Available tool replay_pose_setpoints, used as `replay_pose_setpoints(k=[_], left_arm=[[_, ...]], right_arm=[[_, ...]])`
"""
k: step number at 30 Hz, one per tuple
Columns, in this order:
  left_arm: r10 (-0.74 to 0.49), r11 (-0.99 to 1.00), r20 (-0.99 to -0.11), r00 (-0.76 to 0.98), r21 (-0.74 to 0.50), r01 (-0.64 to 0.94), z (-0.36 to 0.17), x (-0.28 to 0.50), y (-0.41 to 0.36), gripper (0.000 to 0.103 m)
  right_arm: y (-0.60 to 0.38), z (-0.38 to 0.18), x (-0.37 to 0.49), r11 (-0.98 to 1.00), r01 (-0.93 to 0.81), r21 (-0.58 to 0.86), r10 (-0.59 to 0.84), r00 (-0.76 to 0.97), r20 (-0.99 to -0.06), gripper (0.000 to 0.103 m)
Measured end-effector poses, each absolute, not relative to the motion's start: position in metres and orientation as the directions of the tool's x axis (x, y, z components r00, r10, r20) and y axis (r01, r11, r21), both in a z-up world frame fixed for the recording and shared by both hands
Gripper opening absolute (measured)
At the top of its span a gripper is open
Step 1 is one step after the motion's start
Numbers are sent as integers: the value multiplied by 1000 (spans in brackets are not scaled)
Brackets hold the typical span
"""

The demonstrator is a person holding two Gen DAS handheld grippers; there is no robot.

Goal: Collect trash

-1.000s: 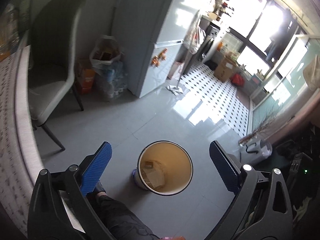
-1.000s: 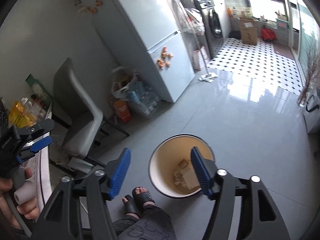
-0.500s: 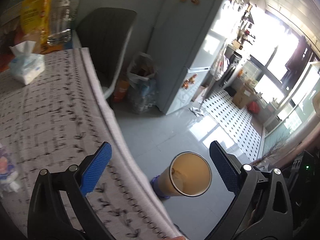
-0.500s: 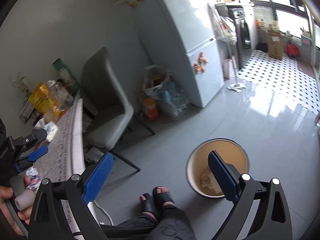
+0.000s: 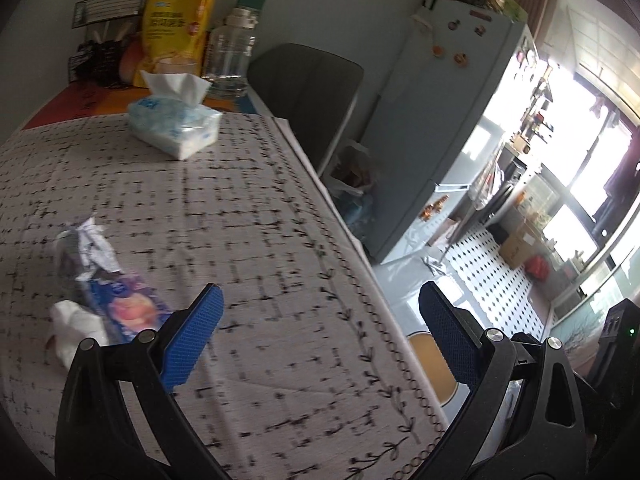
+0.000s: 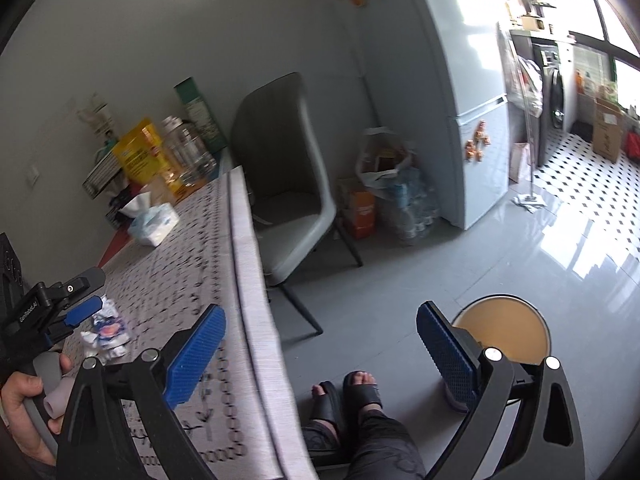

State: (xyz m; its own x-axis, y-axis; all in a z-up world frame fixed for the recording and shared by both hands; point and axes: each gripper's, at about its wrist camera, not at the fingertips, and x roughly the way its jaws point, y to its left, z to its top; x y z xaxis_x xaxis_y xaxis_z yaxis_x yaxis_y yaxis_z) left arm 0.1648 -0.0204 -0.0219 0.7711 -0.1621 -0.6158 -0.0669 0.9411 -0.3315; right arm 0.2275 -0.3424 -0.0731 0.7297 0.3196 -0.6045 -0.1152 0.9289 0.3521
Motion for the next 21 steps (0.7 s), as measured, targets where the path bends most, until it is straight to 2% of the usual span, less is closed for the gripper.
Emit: replay_pose_setpoints(k=[17, 21], left_arm=[[-29, 903, -641, 767, -345, -255, -51, 150, 64, 97], [-19, 910, -653, 757, -325, -258, -58, 157, 63, 89]], right_arm=[[-270, -65, 225, 918, -224, 326, 386, 688, -614, 94], [-269, -67, 224, 922, -221, 319, 379, 683, -625, 94]])
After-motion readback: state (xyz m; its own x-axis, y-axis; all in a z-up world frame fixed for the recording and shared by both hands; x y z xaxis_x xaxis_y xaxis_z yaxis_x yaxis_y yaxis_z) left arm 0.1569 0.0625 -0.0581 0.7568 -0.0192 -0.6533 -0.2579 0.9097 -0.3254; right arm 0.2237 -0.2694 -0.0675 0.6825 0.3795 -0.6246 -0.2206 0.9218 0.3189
